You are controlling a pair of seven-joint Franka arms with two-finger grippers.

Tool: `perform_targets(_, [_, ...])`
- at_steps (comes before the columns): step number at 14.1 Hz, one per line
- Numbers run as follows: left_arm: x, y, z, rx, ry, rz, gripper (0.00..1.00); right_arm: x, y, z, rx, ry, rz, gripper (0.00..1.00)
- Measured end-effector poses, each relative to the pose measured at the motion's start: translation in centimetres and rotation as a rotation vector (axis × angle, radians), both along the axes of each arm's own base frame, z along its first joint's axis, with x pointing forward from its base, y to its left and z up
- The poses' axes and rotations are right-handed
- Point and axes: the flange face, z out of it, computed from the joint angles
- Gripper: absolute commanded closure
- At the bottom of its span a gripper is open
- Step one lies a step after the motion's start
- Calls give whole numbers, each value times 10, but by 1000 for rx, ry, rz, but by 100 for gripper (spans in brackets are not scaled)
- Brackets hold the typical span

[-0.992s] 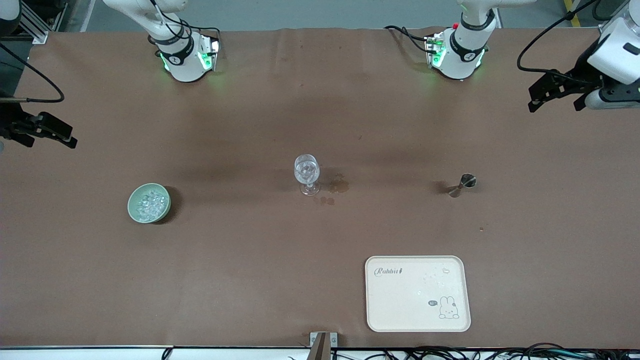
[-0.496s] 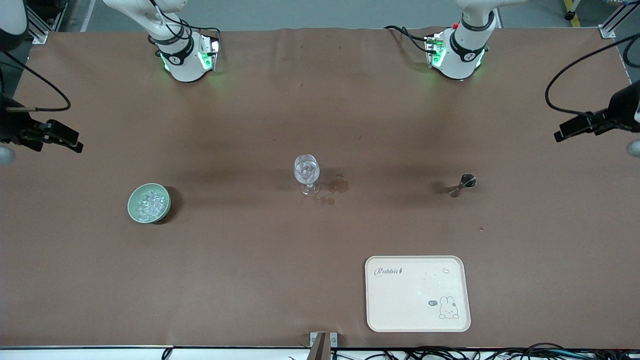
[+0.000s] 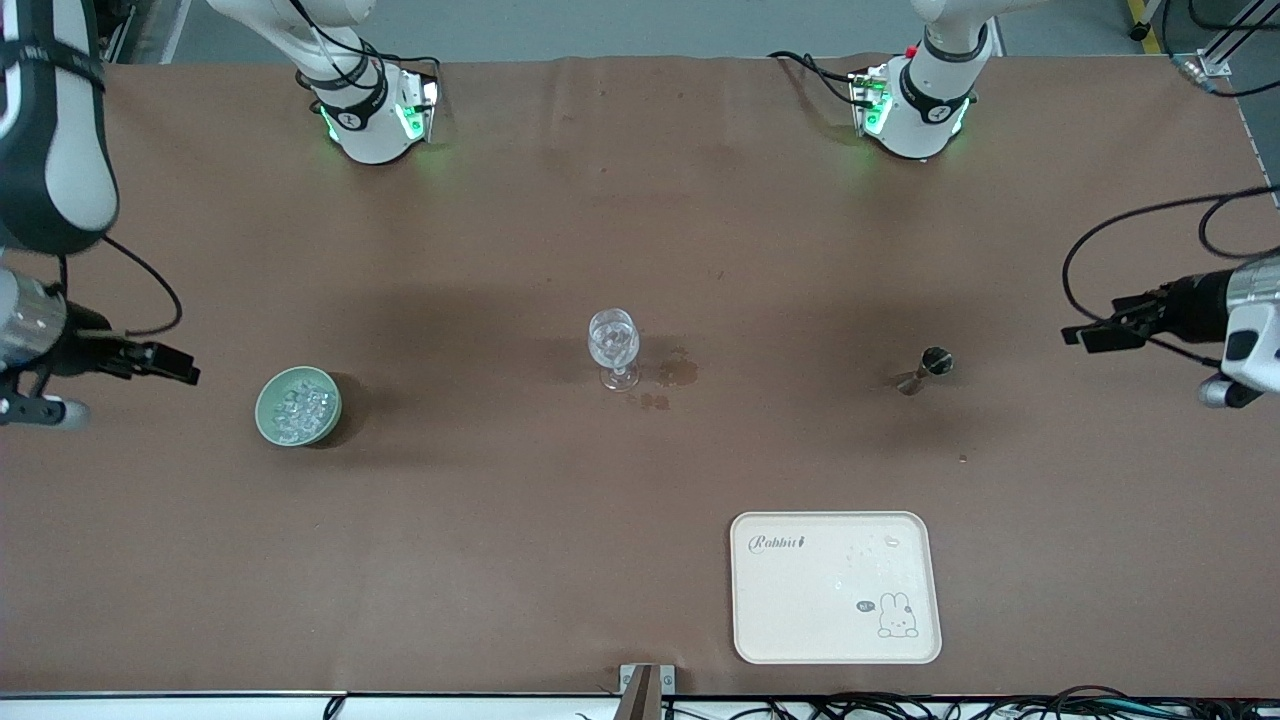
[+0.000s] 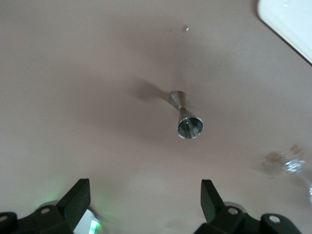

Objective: Pour wine and add ice with both arms
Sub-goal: 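Lower the right gripper into the ice while the left gripper closes on the jigger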

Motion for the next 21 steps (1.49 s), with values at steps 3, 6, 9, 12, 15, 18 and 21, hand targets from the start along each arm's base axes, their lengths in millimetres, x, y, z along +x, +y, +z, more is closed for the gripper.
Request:
perform_targets(3, [12, 9, -63, -53, 114, 132, 1, 13, -15, -73, -1, -4, -29, 19])
perform_targets(6, [21, 21, -110, -128, 201, 262, 1, 9, -11, -123, -4, -10, -86, 27])
perform_targets(9, [19, 27, -164, -209, 283, 325, 4, 6, -3, -143, -3, 7, -106, 36])
perform_targets(12, [17, 21, -209, -293, 343, 380, 4, 7, 9, -160, -5, 18, -138, 43])
perform_targets(15, [17, 14, -235, -345, 397, 443, 5, 8, 16, -179, -6, 31, -145, 45])
perform_targets(18, [13, 9, -256, -354, 458, 489, 7, 6, 15, -195, -6, 38, -147, 49])
perform_targets(21, [8, 3, -280, -379, 502, 507, 10, 5, 14, -206, -7, 27, -150, 51])
